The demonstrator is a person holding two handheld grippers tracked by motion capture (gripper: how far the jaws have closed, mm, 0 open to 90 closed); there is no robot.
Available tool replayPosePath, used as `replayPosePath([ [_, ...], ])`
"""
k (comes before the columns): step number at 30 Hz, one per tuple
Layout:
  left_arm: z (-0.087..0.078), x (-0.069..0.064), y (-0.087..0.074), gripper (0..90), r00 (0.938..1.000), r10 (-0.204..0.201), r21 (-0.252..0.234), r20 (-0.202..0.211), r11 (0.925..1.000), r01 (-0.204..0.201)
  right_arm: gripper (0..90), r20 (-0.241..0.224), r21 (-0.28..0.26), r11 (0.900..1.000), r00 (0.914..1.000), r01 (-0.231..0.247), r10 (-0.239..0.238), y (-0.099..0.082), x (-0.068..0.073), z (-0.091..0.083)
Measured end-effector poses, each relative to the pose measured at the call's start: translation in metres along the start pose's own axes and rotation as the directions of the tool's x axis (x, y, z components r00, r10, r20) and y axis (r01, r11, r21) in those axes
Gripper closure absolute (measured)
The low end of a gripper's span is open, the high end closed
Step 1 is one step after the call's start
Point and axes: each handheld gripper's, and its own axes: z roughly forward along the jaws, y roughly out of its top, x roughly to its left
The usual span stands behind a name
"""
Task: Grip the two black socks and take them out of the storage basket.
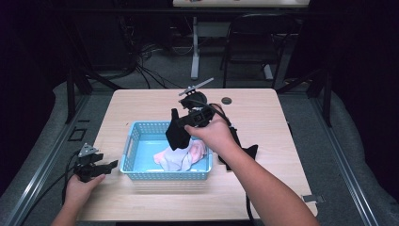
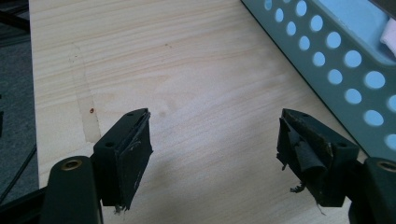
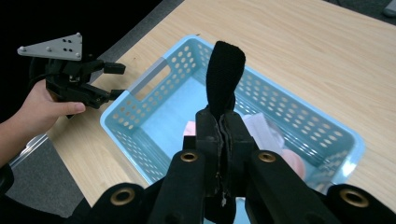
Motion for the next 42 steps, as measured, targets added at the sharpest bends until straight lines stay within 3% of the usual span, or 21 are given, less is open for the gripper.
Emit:
replayPosePath([
  [9, 0.001, 0.000, -0.001, 25.9, 0.9999, -0.010, 0.004, -0.011, 0.9999, 0.010, 86.9, 0.049, -0.029, 0.9991, 0.9983, -0.031, 0.033, -0.014, -0.026, -0.036],
  [20, 0.001, 0.001, -0.002, 25.9, 0.9998, -0.011, 0.008, -0.014, 0.9999, 0.011, 86.9, 0.105, -0.056, 0.9949, 0.9904, -0.085, 0.090, -0.026, -0.049, -0.060],
  [31, 0.000, 0.001, -0.002, 25.9, 0.9999, -0.009, 0.009, -0.014, 0.9999, 0.009, 86.9, 0.153, -0.062, 0.9856, 0.9744, -0.157, 0.165, -0.051, -0.075, -0.071],
  [42, 0.000, 0.000, -0.003, 25.9, 0.9999, -0.004, 0.011, -0.015, 0.9999, 0.004, 87.0, 0.139, -0.057, 0.9736, 0.9639, -0.221, 0.227, -0.081, -0.089, -0.062],
])
